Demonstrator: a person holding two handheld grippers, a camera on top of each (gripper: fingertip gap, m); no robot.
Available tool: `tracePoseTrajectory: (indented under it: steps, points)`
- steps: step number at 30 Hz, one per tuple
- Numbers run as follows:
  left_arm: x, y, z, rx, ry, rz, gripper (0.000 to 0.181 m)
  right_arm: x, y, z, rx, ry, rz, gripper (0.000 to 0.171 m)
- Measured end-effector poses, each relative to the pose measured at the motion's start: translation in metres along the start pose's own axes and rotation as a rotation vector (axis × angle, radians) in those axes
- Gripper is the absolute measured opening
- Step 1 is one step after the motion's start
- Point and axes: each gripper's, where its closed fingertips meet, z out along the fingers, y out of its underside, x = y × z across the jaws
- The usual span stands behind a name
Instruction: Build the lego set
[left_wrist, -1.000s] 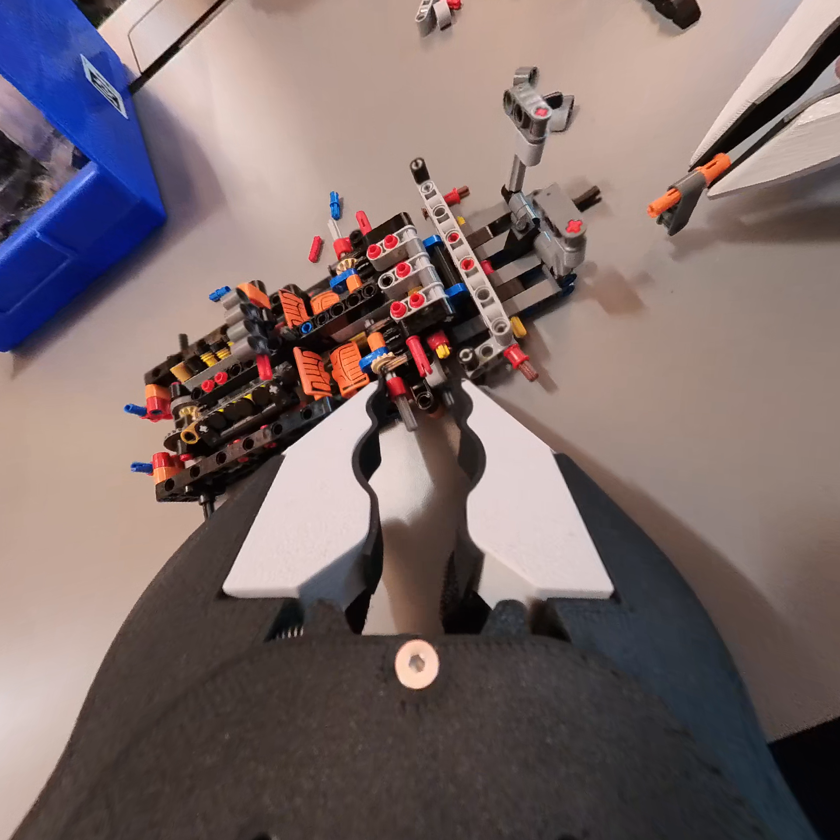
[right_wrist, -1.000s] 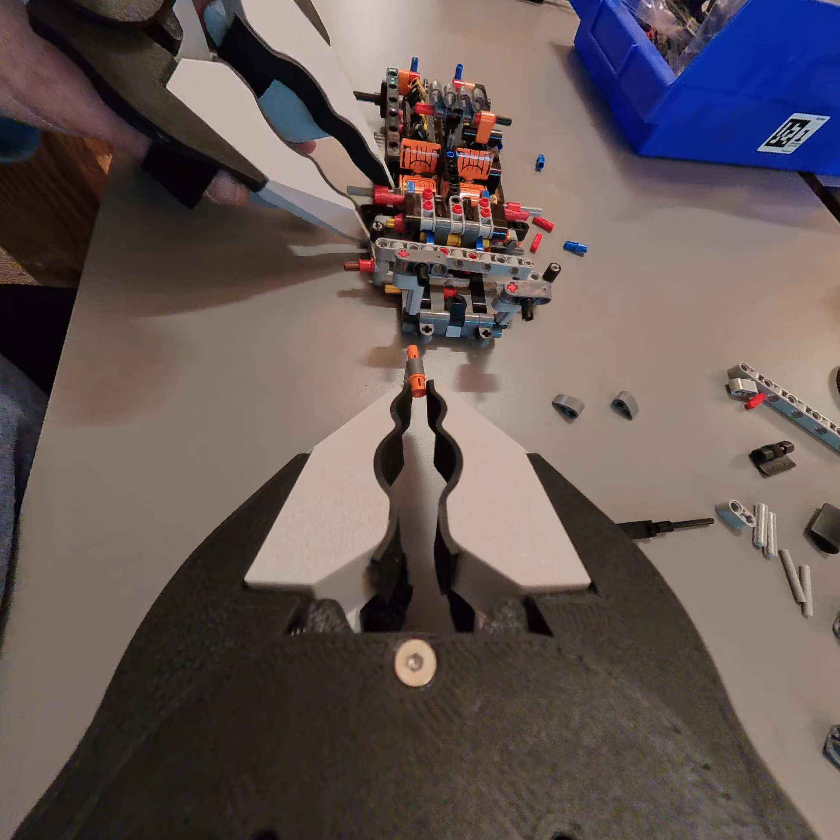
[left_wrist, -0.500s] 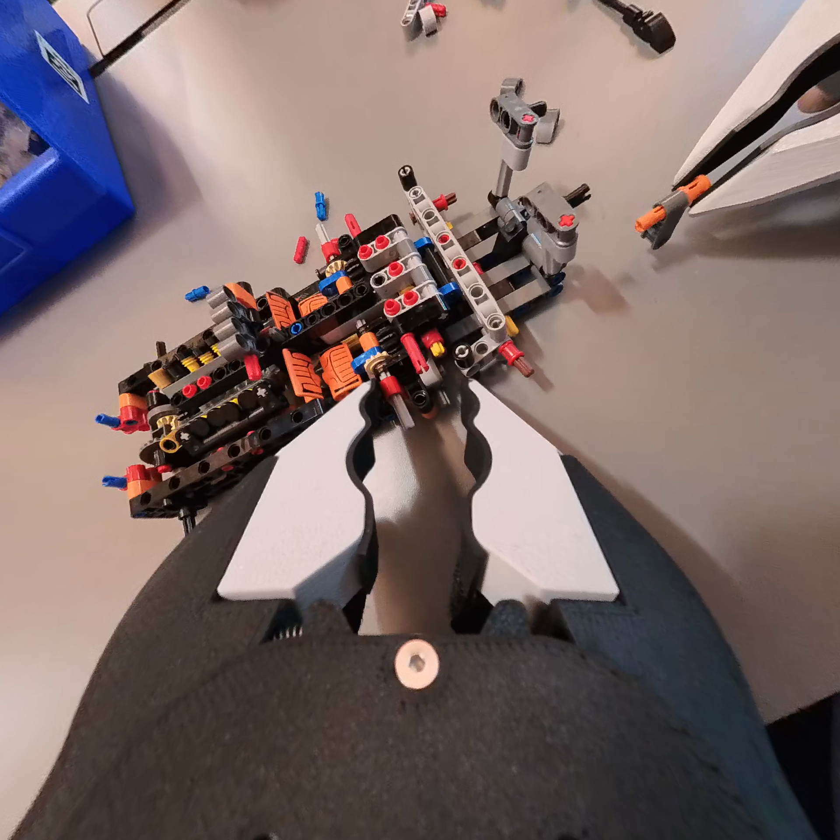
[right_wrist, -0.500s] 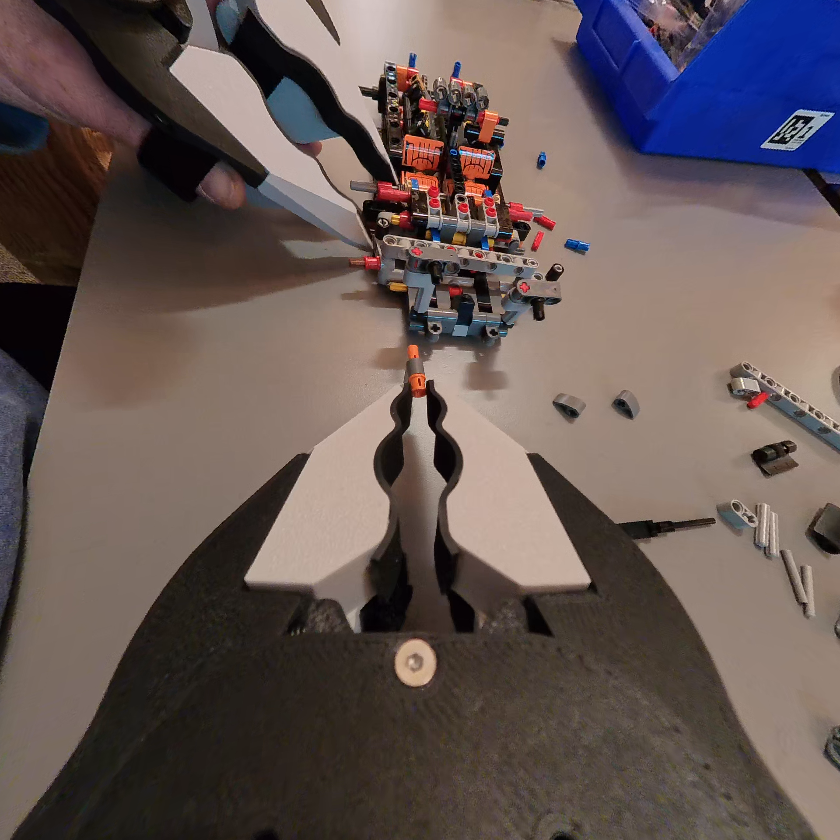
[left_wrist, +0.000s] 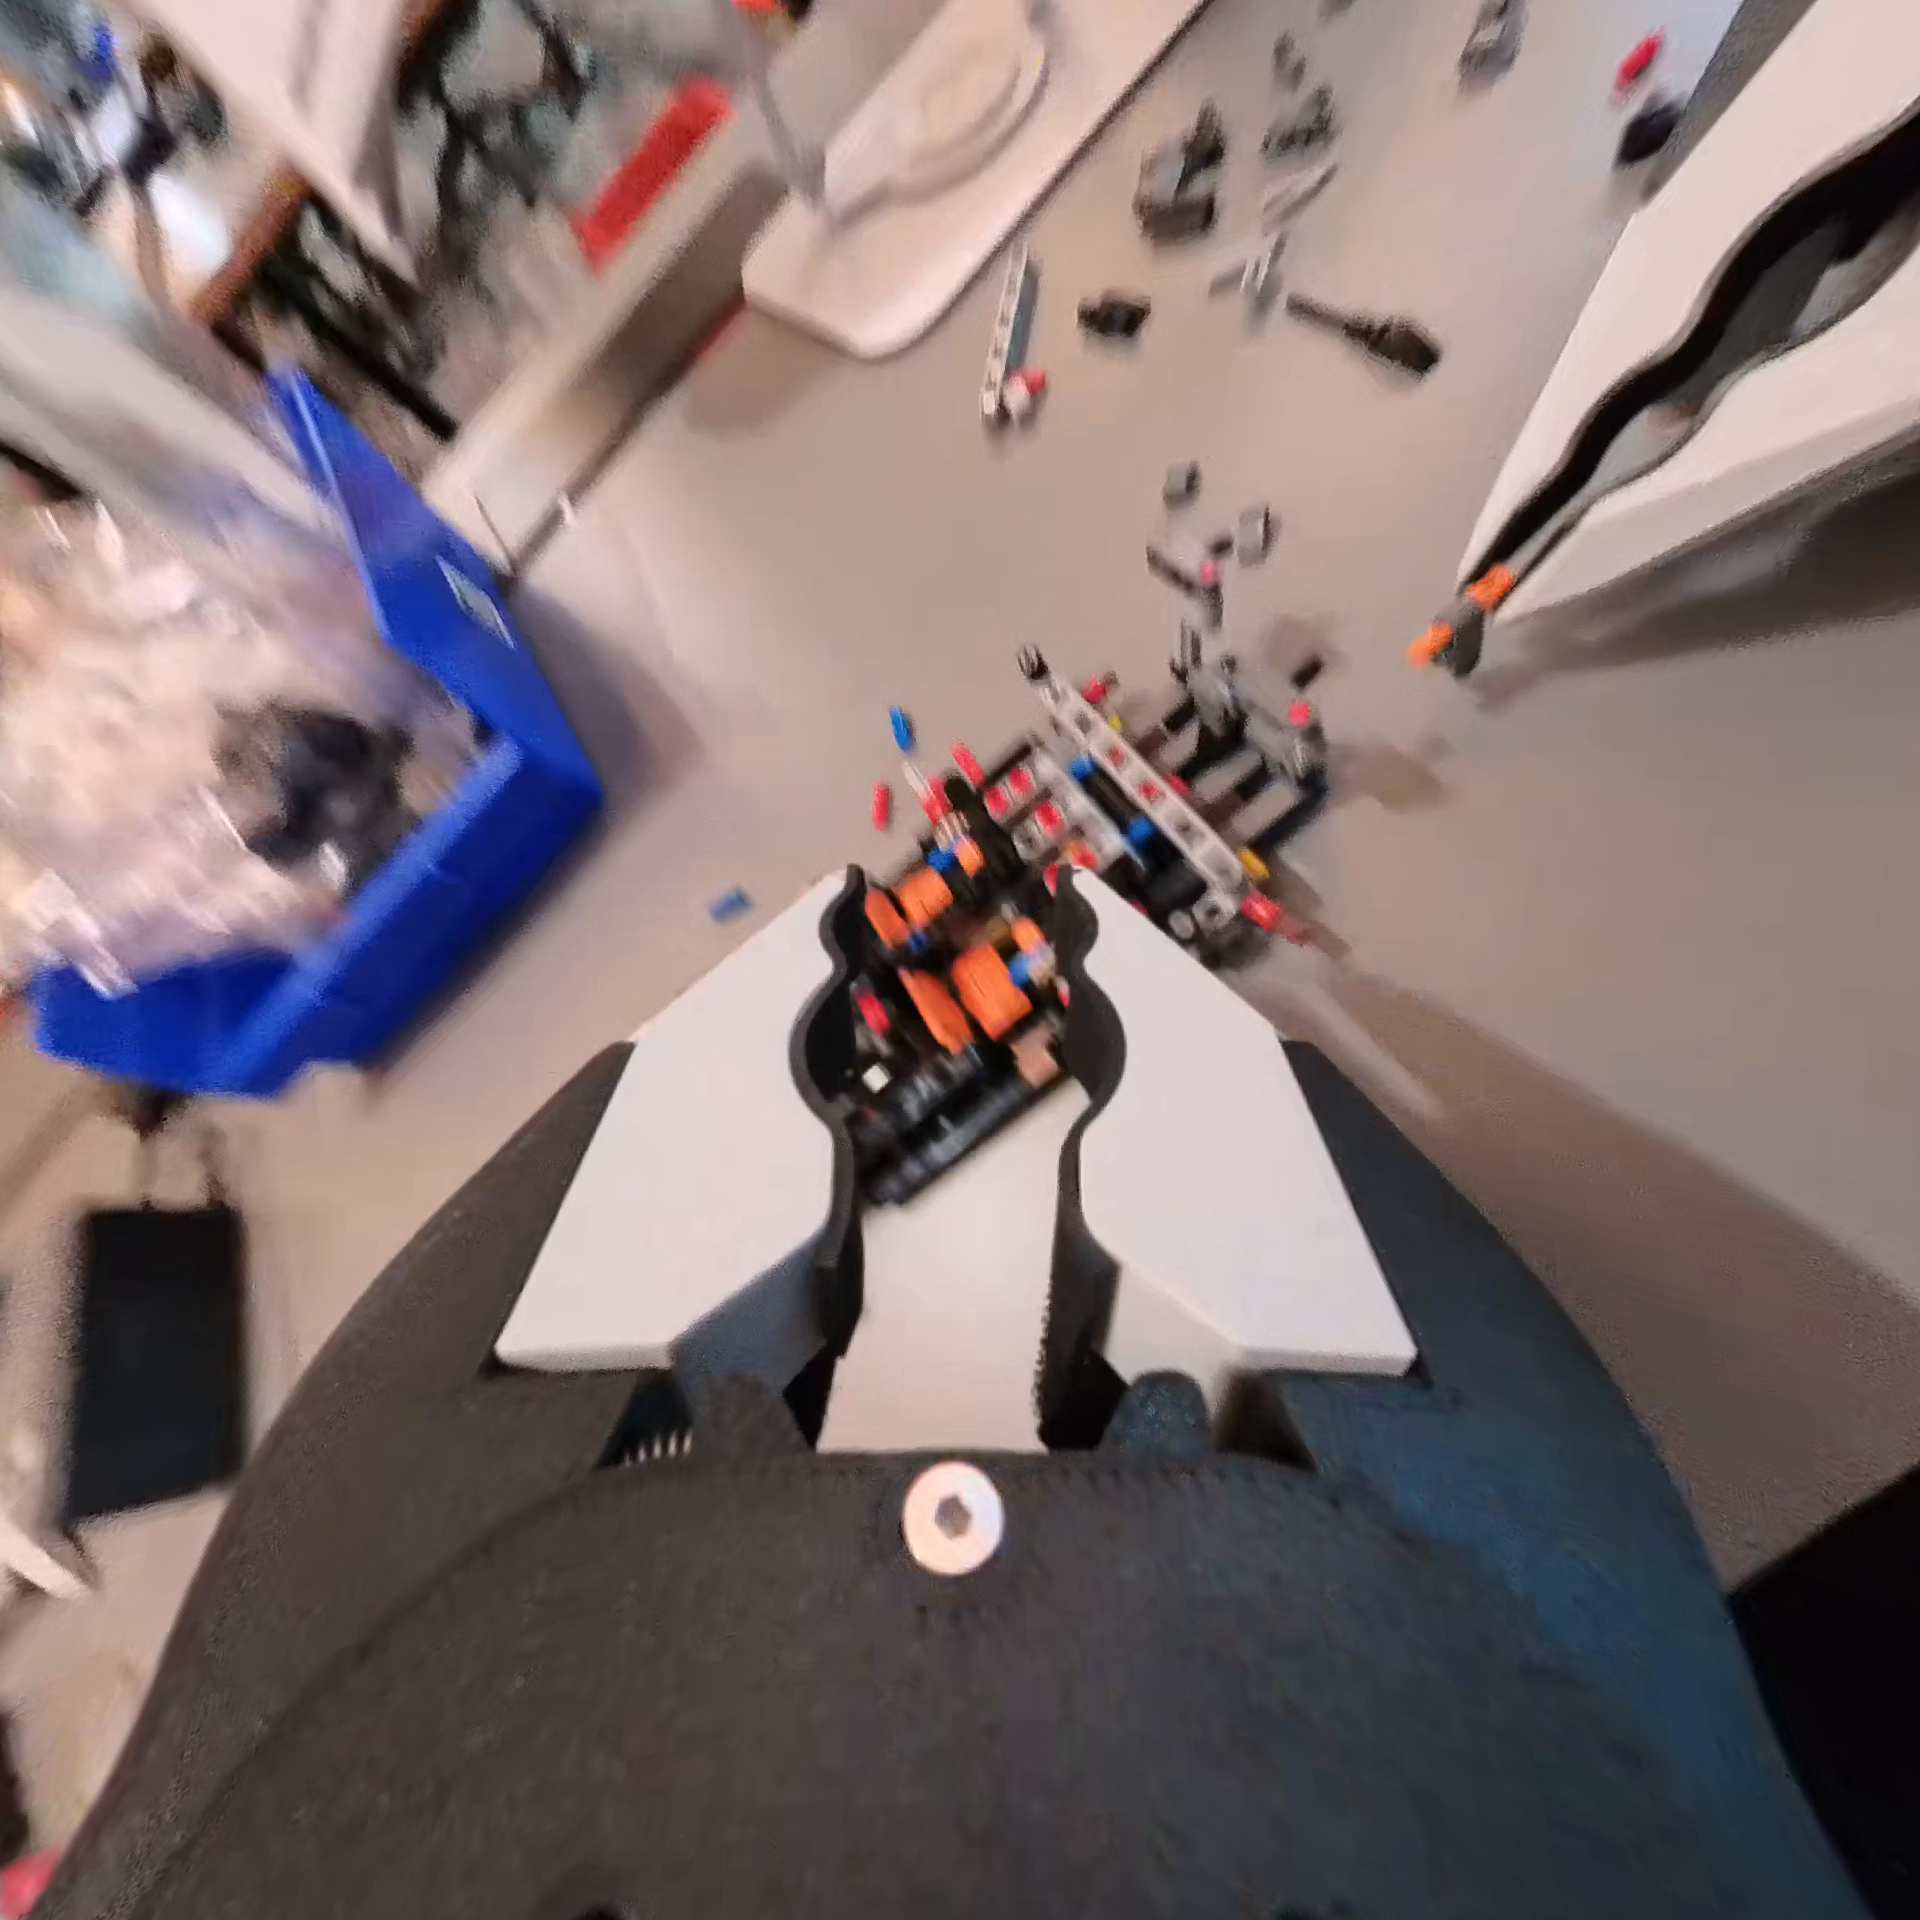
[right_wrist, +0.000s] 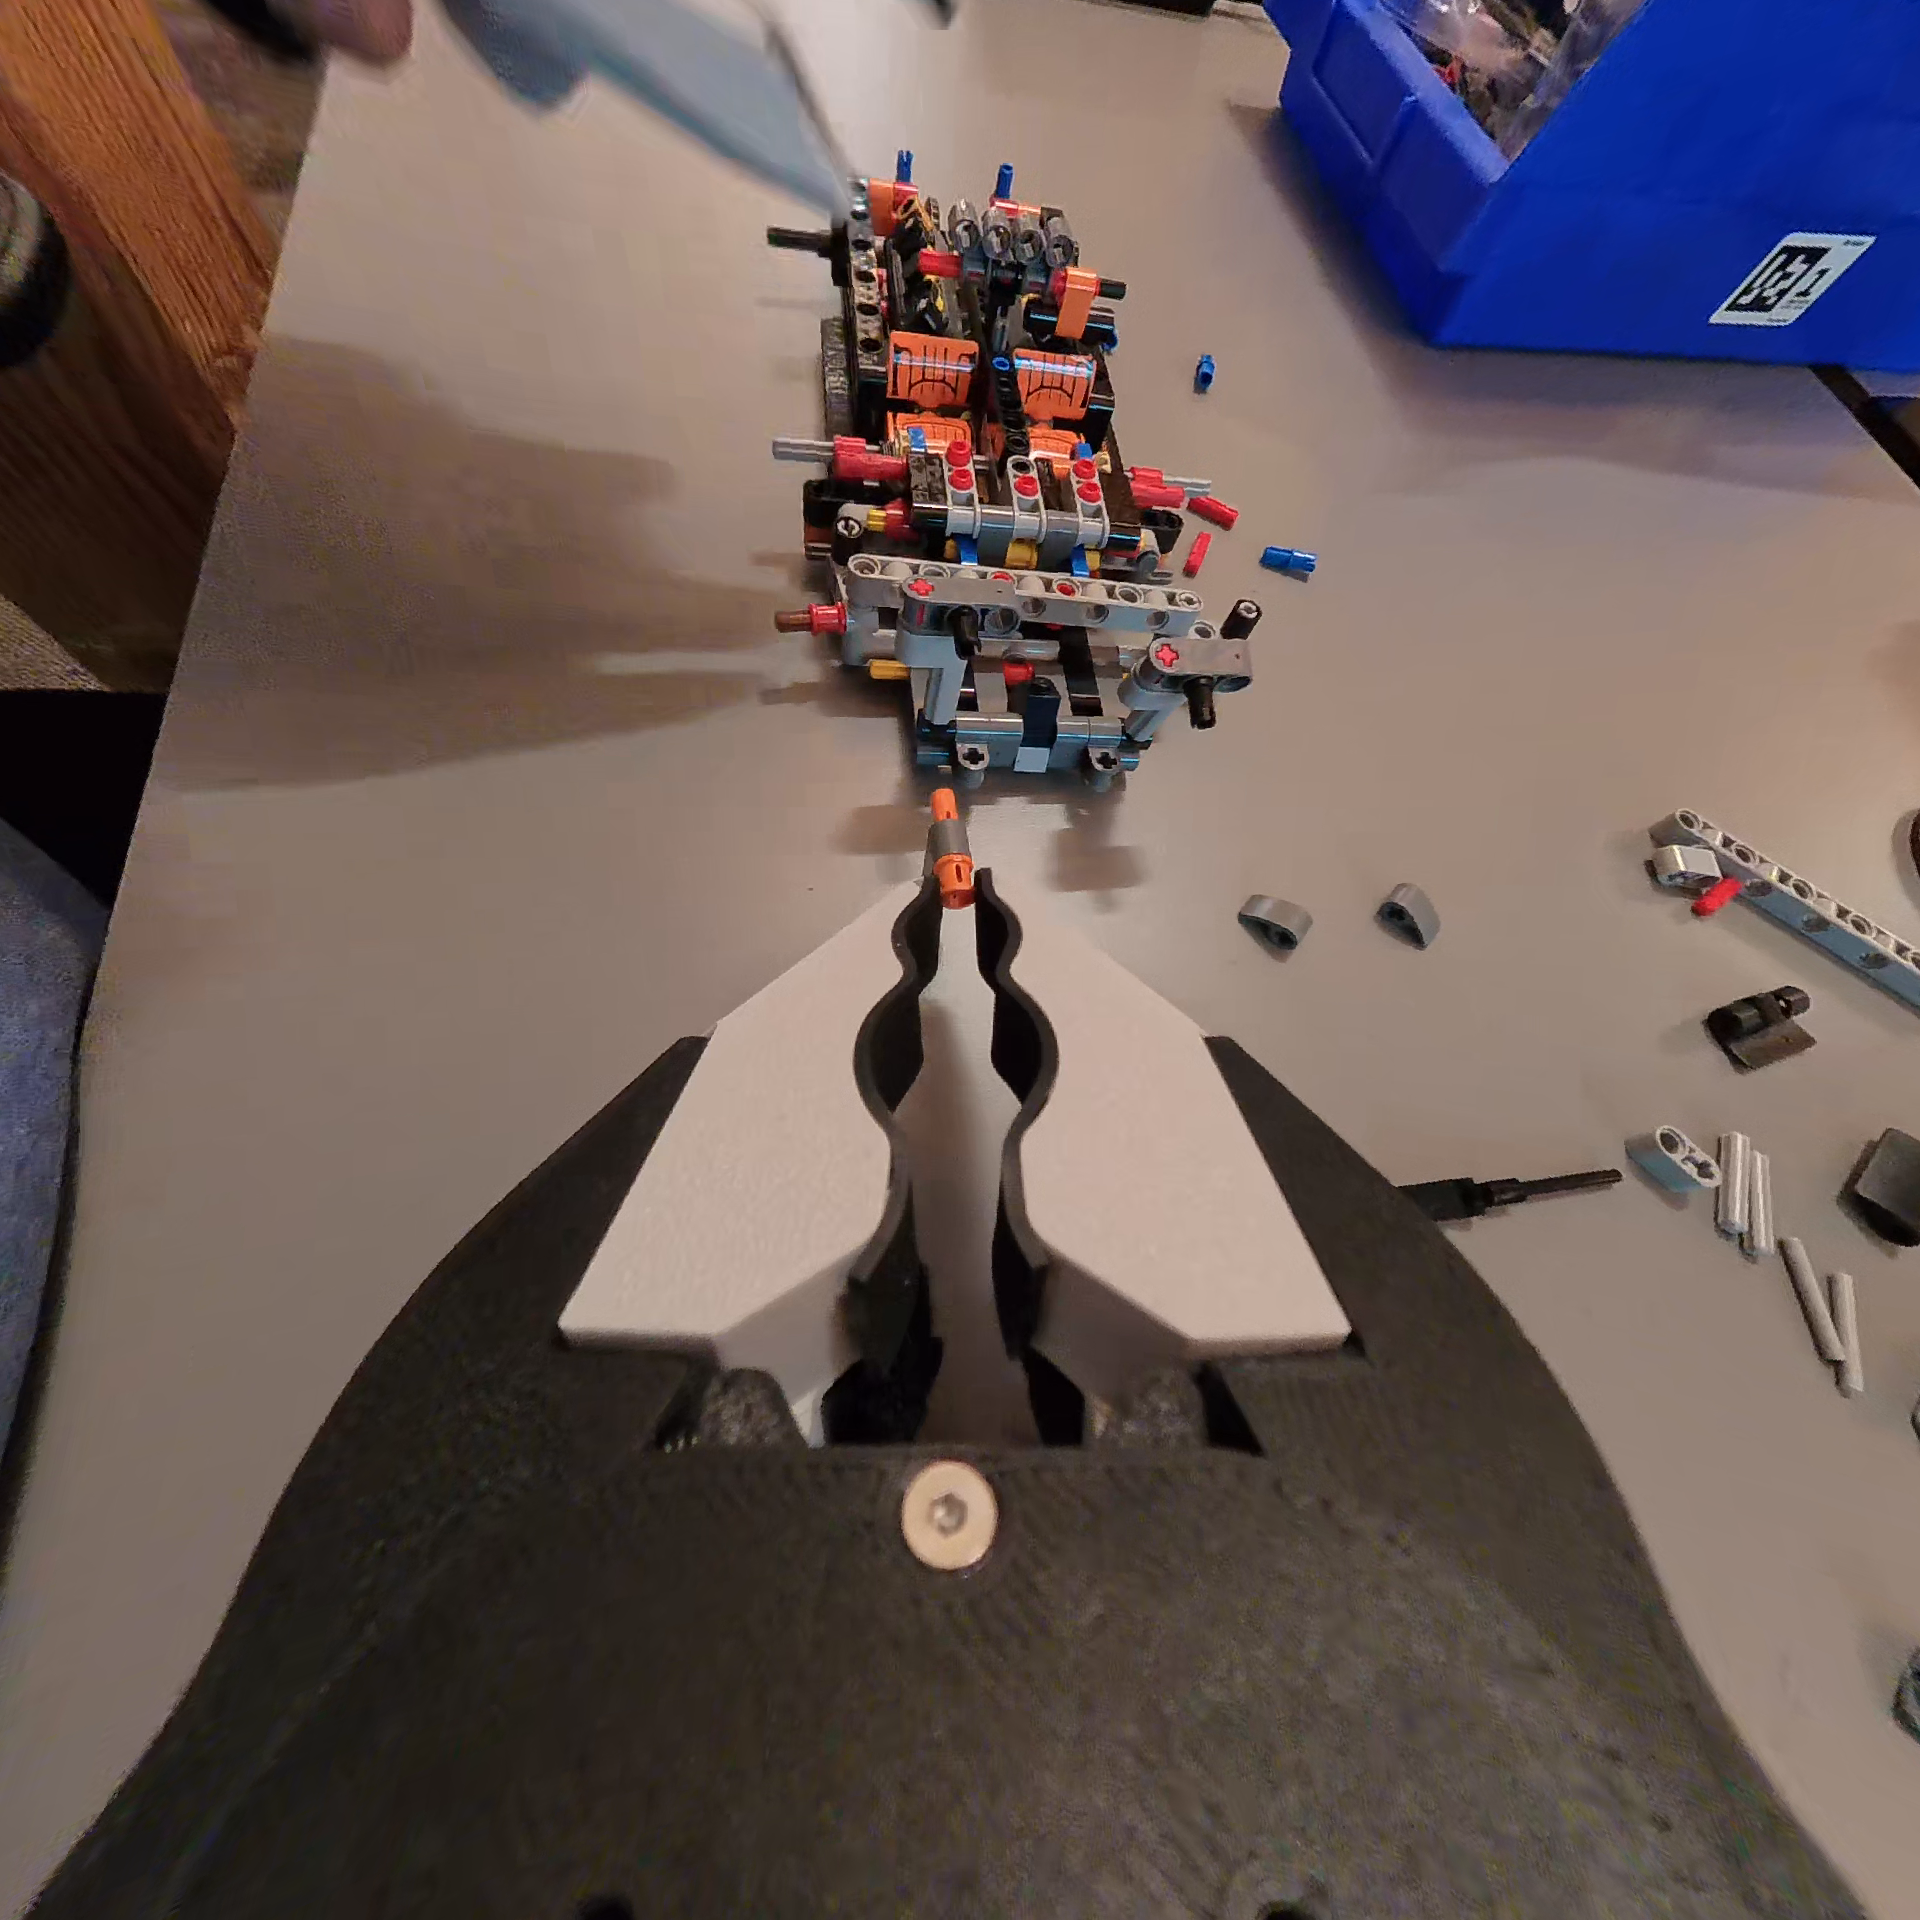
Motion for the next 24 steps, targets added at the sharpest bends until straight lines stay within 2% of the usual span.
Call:
tracePoseTrajectory:
  steps: [2, 3, 8, 15, 24]
  points:
    - [-0.006, -0.026, 0.004, 0.071, 0.051, 0.098, 0.043, 0.0, 0.0, 0.0, 0.0, 0.0, -0.002, 0.004]
    - [-0.007, -0.03, 0.012, 0.055, 0.091, 0.122, 0.046, 0.0, 0.0, 0.0, 0.003, 0.001, -0.002, 0.004]
    - [-0.003, -0.027, 0.052, -0.066, 0.271, 0.305, 0.073, -0.002, -0.001, -0.001, 0.01, -0.002, -0.023, 0.004]
    - [0.005, -0.022, 0.073, -0.099, 0.429, 0.444, 0.096, -0.003, -0.001, -0.001, 0.013, -0.01, -0.026, 0.004]
    - [0.015, -0.014, 0.087, -0.114, 0.555, 0.542, 0.098, -0.003, -0.002, -0.002, 0.021, -0.019, -0.025, 0.004]
